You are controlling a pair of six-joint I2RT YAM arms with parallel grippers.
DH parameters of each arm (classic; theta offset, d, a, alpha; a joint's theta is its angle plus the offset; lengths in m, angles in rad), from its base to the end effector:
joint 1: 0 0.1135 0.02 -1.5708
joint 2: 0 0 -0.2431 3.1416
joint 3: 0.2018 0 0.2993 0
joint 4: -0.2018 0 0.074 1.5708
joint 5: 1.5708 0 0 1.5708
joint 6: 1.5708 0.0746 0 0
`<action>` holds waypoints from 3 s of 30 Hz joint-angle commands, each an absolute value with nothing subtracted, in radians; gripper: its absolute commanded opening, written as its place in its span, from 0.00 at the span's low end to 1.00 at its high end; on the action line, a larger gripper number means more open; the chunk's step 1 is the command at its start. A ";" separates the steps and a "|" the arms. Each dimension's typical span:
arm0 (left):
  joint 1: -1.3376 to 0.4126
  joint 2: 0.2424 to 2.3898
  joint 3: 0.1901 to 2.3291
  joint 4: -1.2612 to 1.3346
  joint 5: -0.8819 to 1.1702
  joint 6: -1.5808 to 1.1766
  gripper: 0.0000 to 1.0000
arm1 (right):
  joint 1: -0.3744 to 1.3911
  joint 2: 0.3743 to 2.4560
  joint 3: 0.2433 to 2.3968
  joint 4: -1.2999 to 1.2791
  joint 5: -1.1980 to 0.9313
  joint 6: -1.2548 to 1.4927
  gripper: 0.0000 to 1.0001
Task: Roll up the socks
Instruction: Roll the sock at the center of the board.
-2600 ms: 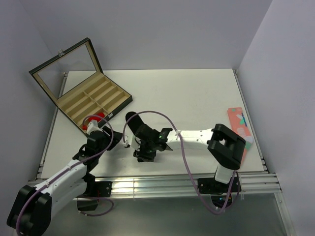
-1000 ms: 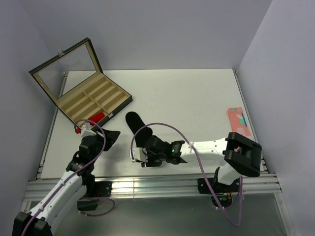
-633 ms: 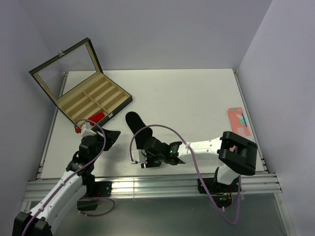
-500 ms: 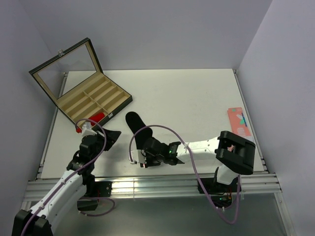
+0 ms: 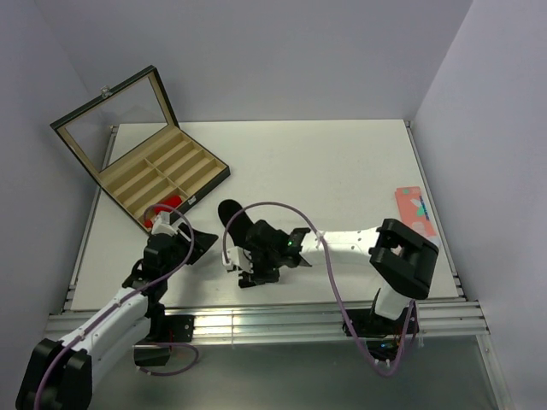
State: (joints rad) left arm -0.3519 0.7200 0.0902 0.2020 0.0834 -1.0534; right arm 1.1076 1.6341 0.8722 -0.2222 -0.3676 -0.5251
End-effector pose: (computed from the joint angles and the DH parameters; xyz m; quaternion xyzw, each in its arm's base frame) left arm 0.2274 -0.0901 0.0880 -0.2676 0.7969 -0.3760 0.3898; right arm 0.1406 0.3416 0.0775 -0.7220 0.6061 0.2492 0.2221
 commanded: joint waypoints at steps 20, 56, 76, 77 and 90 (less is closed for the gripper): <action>-0.578 0.842 -0.060 0.805 0.120 -0.862 0.44 | 0.805 2.097 1.385 -0.893 -1.054 -0.414 0.22; -1.031 1.348 -0.113 1.251 -0.173 -0.698 0.46 | 0.621 2.151 1.359 -0.979 -1.083 -0.281 0.21; -1.055 1.428 -0.084 1.298 -0.092 -0.647 0.61 | 0.595 2.166 1.391 -1.057 -1.092 -0.334 0.20; -1.055 1.422 -0.074 1.270 -0.084 -0.640 0.60 | 0.595 2.166 1.396 -1.058 -1.092 -0.333 0.20; -1.058 1.520 -0.029 1.293 -0.065 -0.603 0.60 | 0.595 2.175 1.401 -1.077 -1.083 -0.334 0.20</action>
